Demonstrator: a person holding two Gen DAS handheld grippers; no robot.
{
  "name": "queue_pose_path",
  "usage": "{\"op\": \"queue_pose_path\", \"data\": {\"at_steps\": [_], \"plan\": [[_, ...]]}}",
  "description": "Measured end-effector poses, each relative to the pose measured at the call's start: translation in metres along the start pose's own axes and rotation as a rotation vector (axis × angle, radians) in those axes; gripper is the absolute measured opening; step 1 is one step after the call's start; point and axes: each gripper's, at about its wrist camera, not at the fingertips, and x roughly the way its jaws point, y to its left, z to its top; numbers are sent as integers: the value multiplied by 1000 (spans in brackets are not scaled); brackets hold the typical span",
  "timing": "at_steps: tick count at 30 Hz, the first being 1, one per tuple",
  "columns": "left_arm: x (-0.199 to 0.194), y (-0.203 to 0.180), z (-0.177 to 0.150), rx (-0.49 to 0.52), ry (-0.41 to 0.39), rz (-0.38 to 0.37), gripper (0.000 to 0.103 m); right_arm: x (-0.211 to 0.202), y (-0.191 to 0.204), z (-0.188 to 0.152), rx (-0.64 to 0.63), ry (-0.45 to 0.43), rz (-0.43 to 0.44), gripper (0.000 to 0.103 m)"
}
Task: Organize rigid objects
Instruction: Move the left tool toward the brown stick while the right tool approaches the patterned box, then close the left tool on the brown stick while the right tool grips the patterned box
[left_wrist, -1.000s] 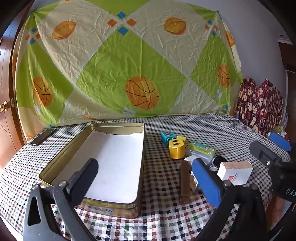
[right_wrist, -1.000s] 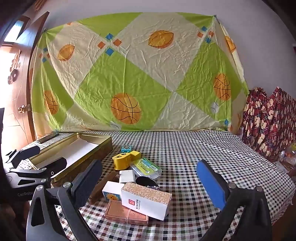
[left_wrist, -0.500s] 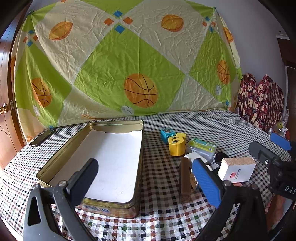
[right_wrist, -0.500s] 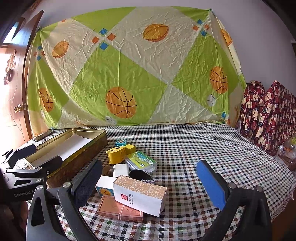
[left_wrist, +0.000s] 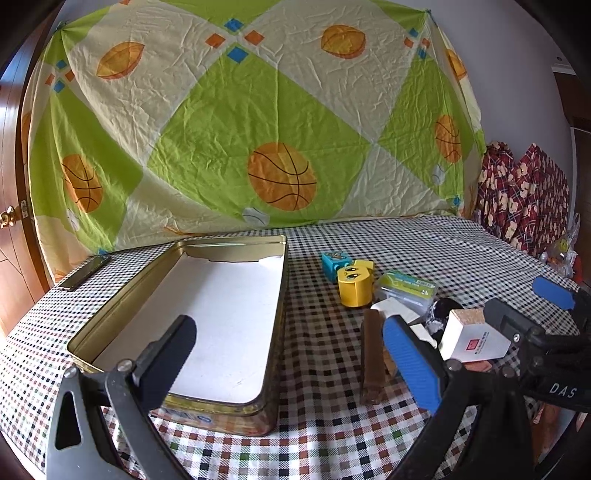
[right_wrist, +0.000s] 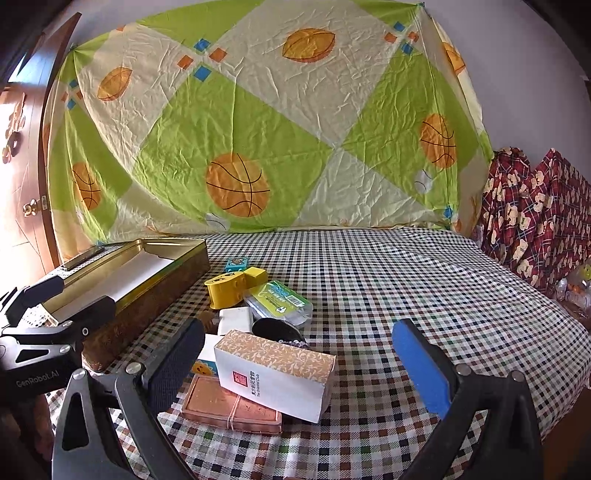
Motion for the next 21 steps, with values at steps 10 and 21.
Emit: {"op": "queue_pose_path", "data": {"at_steps": [10, 21], "plan": [[3, -6, -4, 11, 14, -20, 103, 22, 4, -10, 6, 79, 14, 102], [4, -18, -4, 47, 24, -65, 103, 36, 3, -14, 19, 147, 96, 81]]}}
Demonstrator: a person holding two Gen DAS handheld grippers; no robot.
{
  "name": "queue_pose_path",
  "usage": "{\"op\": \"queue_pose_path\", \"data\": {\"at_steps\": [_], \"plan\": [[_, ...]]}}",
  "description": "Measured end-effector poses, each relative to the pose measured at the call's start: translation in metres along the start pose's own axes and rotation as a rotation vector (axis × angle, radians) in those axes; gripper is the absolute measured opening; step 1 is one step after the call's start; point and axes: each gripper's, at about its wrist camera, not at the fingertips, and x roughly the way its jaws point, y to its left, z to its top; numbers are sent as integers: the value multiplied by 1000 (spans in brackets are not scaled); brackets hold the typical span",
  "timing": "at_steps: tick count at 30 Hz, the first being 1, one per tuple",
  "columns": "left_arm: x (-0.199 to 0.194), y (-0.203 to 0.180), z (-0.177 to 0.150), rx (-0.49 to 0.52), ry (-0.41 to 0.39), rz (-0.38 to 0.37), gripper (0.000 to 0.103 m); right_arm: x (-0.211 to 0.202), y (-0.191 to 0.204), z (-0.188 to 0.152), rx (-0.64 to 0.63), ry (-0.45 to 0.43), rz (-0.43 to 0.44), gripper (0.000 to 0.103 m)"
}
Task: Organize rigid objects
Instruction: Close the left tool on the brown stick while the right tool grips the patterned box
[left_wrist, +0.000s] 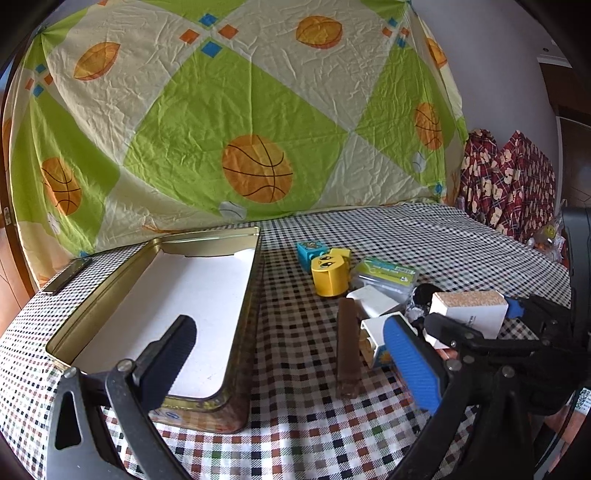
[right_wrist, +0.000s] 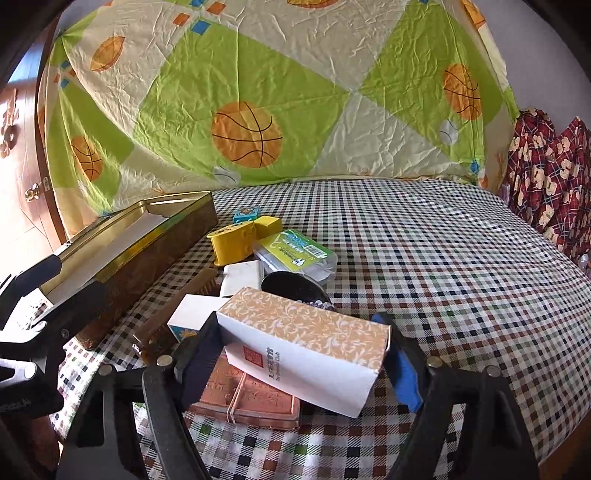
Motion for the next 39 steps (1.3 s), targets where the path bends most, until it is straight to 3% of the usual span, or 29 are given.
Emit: {"op": "queue_pose_path", "data": {"at_steps": [3, 7, 10, 14, 17, 28, 34, 39], "plan": [[1, -4, 2, 16, 1, -16, 102, -6, -4, 3, 0, -30, 11, 81], [7, -12, 4, 36, 22, -52, 97, -15, -15, 17, -1, -94, -38, 81], [16, -19, 5, 56, 61, -76, 86, -12, -24, 27, 5, -110, -57, 81], [30, -27, 2, 88, 143, -93, 64, -4, -29, 31, 12, -108, -49, 81], [38, -32, 0, 108, 199, -113, 54, 2, -30, 28, 15, -98, -40, 81], [38, -29, -4, 137, 228, -94, 47, 3, -36, 27, 34, -96, -14, 81], [52, -45, -5, 212, 306, -100, 47, 2, -36, 26, 39, -99, -18, 81], [73, -36, -2, 137, 389, -184, 17, 2, -36, 25, 38, -98, -20, 81]]}}
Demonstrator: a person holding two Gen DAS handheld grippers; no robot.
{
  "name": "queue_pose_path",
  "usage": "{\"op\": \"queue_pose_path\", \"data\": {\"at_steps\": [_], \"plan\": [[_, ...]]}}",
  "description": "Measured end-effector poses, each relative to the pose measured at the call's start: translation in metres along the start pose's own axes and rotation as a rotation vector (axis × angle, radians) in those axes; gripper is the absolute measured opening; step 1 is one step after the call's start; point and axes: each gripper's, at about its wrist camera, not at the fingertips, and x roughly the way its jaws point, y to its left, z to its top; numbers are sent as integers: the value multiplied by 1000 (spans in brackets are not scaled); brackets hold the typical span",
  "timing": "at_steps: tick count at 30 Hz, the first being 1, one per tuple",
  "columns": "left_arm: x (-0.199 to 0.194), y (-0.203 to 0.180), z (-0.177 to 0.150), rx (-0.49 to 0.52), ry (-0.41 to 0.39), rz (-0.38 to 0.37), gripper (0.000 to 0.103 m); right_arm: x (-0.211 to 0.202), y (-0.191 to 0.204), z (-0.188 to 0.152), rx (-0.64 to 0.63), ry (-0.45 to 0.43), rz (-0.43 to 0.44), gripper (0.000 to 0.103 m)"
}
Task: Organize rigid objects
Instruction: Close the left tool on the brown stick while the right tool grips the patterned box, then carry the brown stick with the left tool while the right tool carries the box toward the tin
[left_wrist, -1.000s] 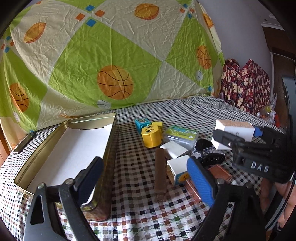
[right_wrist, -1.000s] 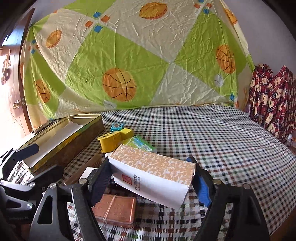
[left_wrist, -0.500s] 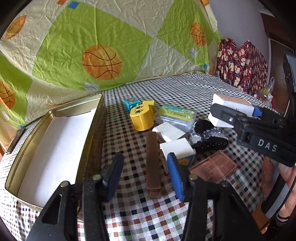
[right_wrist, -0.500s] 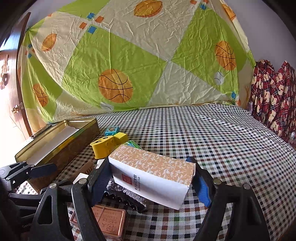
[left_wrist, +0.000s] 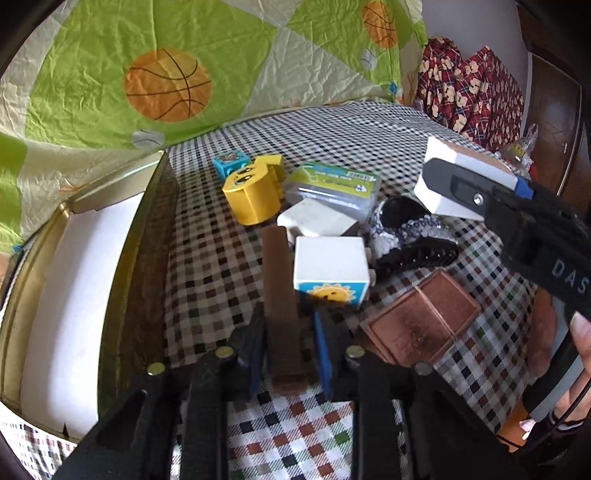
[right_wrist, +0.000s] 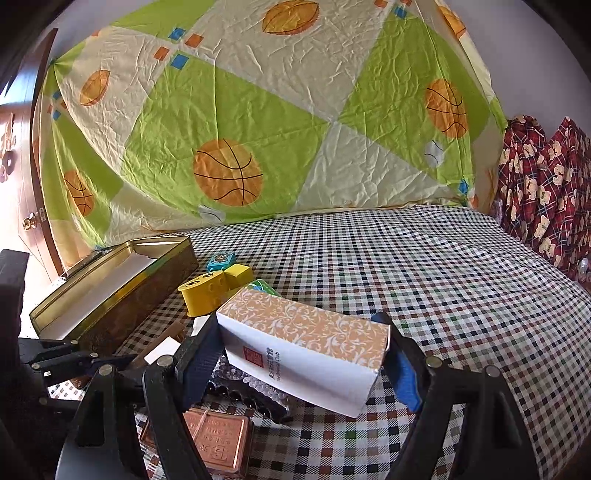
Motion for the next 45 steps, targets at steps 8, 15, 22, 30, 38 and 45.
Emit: {"op": "queue_pose_path", "data": {"at_steps": [8, 15, 22, 30, 38, 45], "plan": [[-13, 2, -5, -15, -86, 12, 14, -4, 5, -2, -30, -24, -17, 81], [-24, 11, -5, -52, -166, 1, 14, -7, 8, -2, -45, -41, -32, 81], [-33, 11, -7, -53, -233, 24, 14, -9, 10, -3, -56, -58, -36, 81], [-44, 10, -12, -59, -319, 67, 14, -15, 12, -5, -69, -92, -36, 81], [-53, 10, -18, -62, -384, 105, 14, -18, 14, -6, -77, -116, -39, 81], [-58, 9, -21, -66, -423, 129, 14, -22, 16, -8, -85, -139, -43, 81]]}}
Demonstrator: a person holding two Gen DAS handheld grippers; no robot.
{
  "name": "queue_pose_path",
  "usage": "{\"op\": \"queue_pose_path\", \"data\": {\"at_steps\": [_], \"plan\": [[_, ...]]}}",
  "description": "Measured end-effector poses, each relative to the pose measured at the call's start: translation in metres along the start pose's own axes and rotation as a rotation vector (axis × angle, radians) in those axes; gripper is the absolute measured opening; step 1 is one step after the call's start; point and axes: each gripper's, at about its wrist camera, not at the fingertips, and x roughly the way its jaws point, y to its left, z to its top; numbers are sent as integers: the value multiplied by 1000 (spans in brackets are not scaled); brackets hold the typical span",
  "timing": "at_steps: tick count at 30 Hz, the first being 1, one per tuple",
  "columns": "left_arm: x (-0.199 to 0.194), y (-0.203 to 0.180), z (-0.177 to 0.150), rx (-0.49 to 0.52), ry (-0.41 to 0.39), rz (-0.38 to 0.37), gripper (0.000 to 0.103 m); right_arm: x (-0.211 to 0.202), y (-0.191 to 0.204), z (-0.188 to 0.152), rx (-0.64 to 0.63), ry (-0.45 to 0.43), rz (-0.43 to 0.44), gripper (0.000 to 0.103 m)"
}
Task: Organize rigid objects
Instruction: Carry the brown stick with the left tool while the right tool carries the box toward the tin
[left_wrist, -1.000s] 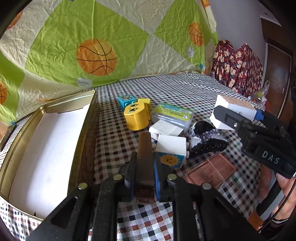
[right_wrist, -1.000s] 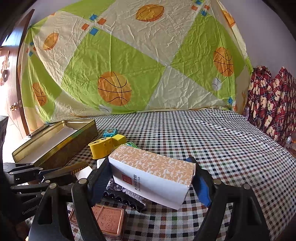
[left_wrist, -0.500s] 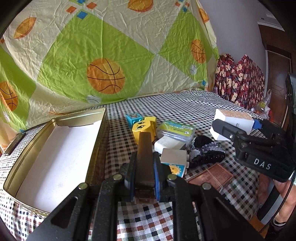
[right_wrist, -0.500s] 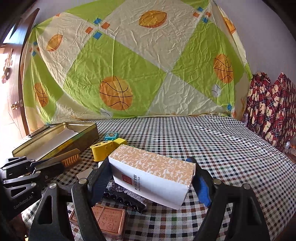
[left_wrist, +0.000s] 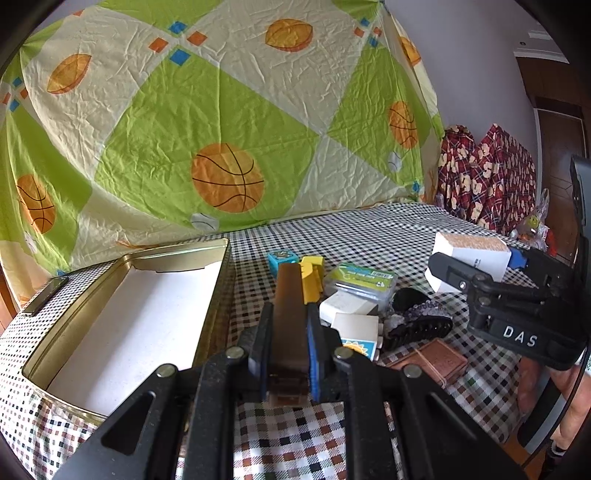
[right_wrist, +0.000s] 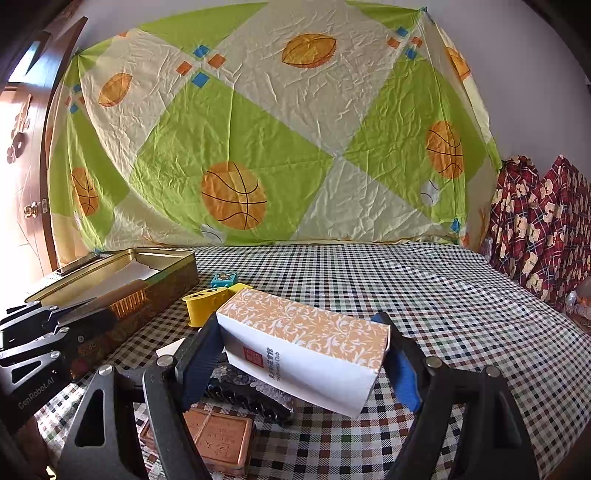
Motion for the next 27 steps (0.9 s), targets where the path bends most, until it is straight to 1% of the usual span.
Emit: {"op": "queue_pose_path", "data": {"at_steps": [17, 27], "plan": [[-12, -2, -1, -6, -66, 32, 14, -9, 4, -1, -24, -59, -6, 81], [-21, -3, -2, -8, -125, 52, 14, -16, 5, -2, -36, -98, -8, 81]]}}
